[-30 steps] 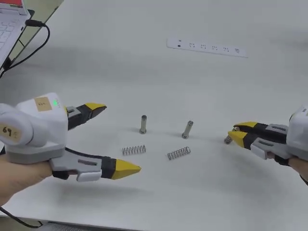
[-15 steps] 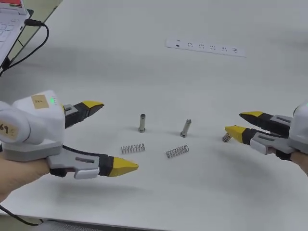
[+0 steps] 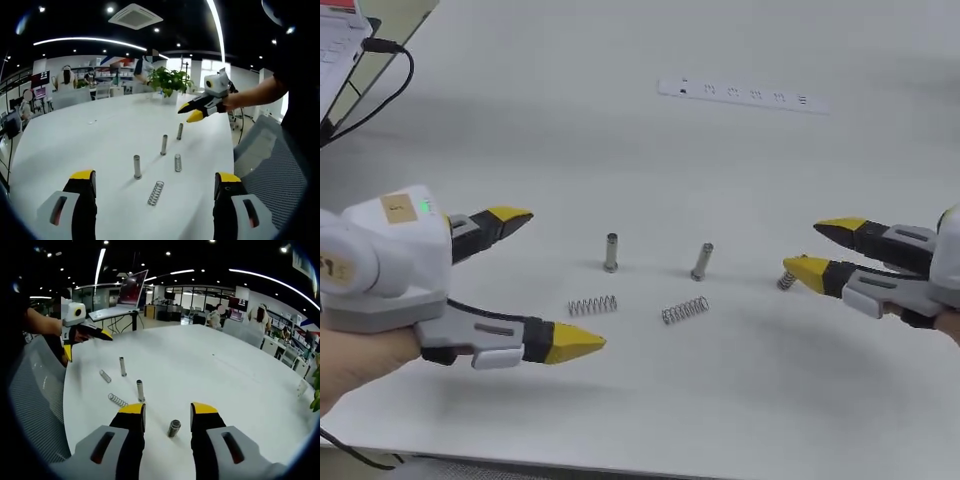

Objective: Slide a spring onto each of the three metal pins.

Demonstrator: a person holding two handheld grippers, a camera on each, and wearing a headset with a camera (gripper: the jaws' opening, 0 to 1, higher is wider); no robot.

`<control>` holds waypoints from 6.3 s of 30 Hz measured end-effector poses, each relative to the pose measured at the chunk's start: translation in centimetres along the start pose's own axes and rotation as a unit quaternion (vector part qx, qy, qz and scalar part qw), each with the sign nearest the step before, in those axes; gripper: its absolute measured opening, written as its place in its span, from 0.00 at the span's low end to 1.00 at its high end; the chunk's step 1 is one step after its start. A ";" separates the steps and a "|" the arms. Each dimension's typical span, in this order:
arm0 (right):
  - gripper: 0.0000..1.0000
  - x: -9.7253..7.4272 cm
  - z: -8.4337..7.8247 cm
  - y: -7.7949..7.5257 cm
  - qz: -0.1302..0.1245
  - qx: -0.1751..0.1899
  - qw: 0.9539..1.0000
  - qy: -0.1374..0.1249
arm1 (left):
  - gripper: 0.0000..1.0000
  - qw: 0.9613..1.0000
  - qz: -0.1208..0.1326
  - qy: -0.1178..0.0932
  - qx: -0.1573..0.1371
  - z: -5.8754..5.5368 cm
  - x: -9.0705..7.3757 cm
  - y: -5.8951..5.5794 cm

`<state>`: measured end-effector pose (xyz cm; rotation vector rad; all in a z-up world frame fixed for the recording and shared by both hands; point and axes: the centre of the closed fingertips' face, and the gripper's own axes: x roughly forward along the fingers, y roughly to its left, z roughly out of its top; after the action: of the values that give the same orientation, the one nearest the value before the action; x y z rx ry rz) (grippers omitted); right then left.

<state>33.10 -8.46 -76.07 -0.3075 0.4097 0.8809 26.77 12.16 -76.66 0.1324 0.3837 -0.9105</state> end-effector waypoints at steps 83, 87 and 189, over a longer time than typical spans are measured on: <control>0.18 8.1 -4.7 10.3 0.235 -0.189 0.937 0.175 | 0.94 1.000 0.000 0.001 0.003 -0.2 -0.5 -0.1; 0.16 8.2 -4.8 10.3 0.235 -0.188 0.937 0.178 | 0.94 1.000 -0.003 0.003 0.007 -0.2 -0.3 -0.3; 0.08 0.6 2.0 11.7 0.245 -0.215 0.940 0.102 | 0.06 0.979 -0.195 -0.026 0.045 4.6 8.0 -9.4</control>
<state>24.52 -0.19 -75.66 -0.7246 0.4941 1.4393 24.96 -0.83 -74.96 0.1177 0.3244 -1.3171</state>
